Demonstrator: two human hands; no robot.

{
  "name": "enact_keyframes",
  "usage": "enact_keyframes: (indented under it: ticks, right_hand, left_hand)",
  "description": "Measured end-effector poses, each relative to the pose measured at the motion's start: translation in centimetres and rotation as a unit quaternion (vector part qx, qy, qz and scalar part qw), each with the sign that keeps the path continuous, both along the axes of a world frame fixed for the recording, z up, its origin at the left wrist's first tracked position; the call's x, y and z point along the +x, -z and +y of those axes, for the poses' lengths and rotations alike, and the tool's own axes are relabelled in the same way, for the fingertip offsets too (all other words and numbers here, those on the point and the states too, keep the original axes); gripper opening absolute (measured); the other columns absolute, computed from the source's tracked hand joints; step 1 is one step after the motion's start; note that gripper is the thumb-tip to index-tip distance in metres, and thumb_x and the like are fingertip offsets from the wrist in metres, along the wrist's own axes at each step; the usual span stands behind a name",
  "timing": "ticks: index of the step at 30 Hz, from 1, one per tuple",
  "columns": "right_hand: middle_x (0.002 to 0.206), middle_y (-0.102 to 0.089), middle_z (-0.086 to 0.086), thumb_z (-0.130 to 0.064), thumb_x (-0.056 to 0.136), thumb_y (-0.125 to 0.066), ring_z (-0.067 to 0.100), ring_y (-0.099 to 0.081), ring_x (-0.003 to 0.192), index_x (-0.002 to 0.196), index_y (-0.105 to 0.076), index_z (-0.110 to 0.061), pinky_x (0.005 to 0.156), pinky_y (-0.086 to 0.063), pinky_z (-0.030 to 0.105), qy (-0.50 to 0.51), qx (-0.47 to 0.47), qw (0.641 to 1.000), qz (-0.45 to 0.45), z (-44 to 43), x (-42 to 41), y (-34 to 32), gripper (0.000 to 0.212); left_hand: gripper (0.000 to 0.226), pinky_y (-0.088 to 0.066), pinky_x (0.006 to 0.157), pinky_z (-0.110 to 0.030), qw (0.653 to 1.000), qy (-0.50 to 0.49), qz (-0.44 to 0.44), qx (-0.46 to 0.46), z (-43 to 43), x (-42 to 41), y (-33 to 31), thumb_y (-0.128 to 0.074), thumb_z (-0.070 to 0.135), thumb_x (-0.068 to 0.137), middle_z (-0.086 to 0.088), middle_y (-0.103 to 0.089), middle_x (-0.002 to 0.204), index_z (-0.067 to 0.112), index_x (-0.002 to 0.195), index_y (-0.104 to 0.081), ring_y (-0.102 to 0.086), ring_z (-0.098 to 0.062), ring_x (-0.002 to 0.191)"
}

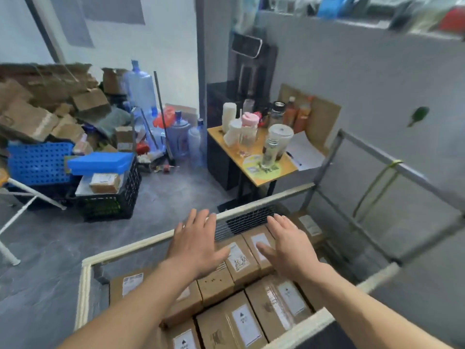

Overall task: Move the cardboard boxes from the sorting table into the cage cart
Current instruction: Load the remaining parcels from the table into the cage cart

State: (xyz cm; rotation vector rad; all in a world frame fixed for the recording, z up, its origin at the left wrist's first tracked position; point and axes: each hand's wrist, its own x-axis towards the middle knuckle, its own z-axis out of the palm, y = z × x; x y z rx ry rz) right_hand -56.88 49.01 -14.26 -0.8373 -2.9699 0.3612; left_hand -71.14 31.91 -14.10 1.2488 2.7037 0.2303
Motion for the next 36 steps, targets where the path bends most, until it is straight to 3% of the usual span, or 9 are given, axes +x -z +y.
enact_keyframes:
  ticks: [3,10,17,28,36]
  right_hand:
    - [0.165,-0.027,0.001,-0.056,0.098,-0.050,0.020,-0.018,0.154,0.158,-0.027,-0.017,0.122,-0.028,0.042,0.062,0.034,0.997,0.013,1.6,4.3,-3.2,0.076]
    - [0.165,-0.027,0.002,-0.059,0.097,-0.048,0.019,-0.019,0.153,0.157,-0.027,-0.015,0.119,-0.030,0.039,0.214,0.085,0.973,0.031,3.3,18.0,-9.4,0.078]
    - [0.152,-0.045,0.003,-0.058,0.096,-0.052,0.019,-0.036,0.143,0.152,-0.035,-0.013,0.112,-0.037,0.040,0.350,0.099,0.930,0.045,3.1,33.2,-13.5,0.073]
    - [0.158,-0.043,0.001,-0.062,0.094,-0.053,0.021,-0.041,0.143,0.159,-0.025,-0.020,0.112,-0.038,0.040,0.471,0.107,0.874,0.050,4.0,54.4,-16.8,0.083]
    - [0.138,-0.059,-0.001,-0.063,0.094,-0.051,0.023,-0.056,0.127,0.159,-0.024,-0.026,0.096,-0.046,0.039,0.532,0.107,0.838,0.045,4.1,65.0,-18.0,0.080]
  left_hand:
    - [0.087,-0.023,0.120,-0.043,0.996,0.072,0.037,0.036,3.3,2.2,-3.1,-0.049,0.067,0.091,0.000,-0.018,0.165,0.019,0.158,-0.020,-0.011,-0.025,0.153]
    - [0.091,-0.029,0.118,-0.046,0.964,0.233,0.066,0.110,10.7,11.4,-8.5,-0.047,0.072,0.088,-0.001,-0.021,0.163,0.018,0.157,-0.022,-0.013,-0.024,0.153]
    - [0.091,-0.030,0.118,-0.043,0.920,0.354,0.062,0.156,16.5,25.0,-12.2,-0.051,0.070,0.087,0.000,-0.023,0.163,0.019,0.157,-0.024,-0.015,-0.023,0.152]
    - [0.088,-0.034,0.113,-0.041,0.861,0.474,0.055,0.177,23.1,45.6,-16.1,-0.052,0.070,0.085,0.004,-0.029,0.158,0.020,0.154,-0.027,-0.019,-0.019,0.148]
    - [0.088,-0.035,0.111,-0.040,0.837,0.515,0.041,0.179,25.4,56.3,-17.7,-0.052,0.069,0.088,0.004,-0.032,0.157,0.019,0.155,-0.026,-0.024,-0.017,0.146]
